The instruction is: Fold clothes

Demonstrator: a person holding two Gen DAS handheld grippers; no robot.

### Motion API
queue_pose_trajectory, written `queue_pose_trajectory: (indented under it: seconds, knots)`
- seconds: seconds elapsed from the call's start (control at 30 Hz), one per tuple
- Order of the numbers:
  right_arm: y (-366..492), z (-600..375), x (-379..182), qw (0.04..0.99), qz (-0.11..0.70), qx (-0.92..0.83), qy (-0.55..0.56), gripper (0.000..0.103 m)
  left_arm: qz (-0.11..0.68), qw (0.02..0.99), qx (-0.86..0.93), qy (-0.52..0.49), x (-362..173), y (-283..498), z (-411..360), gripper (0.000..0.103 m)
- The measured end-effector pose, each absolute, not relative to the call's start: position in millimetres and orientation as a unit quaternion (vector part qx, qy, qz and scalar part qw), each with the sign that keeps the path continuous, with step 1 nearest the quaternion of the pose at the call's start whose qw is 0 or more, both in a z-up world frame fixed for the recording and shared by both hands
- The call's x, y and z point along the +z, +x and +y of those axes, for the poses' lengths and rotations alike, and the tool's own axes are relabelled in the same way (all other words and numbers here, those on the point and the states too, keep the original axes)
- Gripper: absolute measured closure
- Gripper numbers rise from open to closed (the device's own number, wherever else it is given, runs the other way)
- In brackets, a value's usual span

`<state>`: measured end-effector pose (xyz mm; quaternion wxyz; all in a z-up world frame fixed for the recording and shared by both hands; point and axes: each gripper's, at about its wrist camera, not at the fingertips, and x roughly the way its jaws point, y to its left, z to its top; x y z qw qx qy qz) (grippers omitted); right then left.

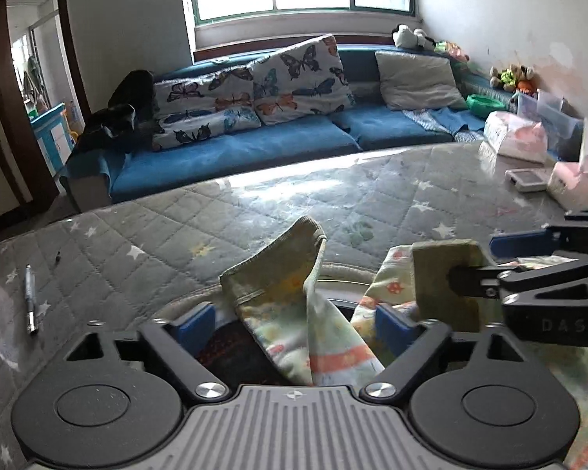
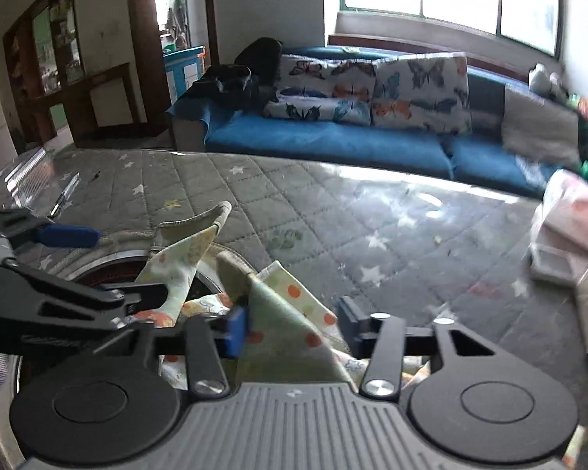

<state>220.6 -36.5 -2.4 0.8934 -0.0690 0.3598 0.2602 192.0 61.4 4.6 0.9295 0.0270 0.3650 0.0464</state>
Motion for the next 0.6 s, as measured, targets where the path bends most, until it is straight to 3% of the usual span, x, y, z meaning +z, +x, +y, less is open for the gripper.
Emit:
queue_pose_trajectory:
  seconds: [0.07, 0.1, 0.2, 0.27, 0.33, 0.6]
  knots:
    - [223.1, -41.4, -4.8, 0.891, 0.365, 0.264, -0.054, 0.074, 0.372, 0.927, 0.043, 0.021, -1.4, 202.1, 64.5, 0.026]
    - [223.3, -43.9, -5.3, 0.891, 0.366, 0.264, -0.049, 0.085, 0.373, 0.927, 0.043, 0.019, -3.7, 205.8, 65.3, 0.028]
    - [220.1, -50.6, -3.5, 0.898, 0.357, 0.255, -0.039, 0.096, 0.382, 0.923, 0.029, 0.0, -11.2, 215.5, 69.4, 0.058]
    - [216.2, -59.7, 0.2, 0.904, 0.348, 0.246, -0.029, 0.097, 0.387, 0.922, 0.023, -0.015, -14.6, 217.5, 72.7, 0.083]
    - [211.0, -71.7, 6.4, 0.911, 0.337, 0.236, -0.016, 0.098, 0.386, 0.922, 0.021, -0.026, -16.2, 215.2, 76.4, 0.097]
    - [173.8, -137.1, 41.4, 0.94, 0.285, 0.182, 0.04, 0.098, 0.353, 0.931, 0.065, -0.06, 4.3, 172.6, 102.5, 0.101]
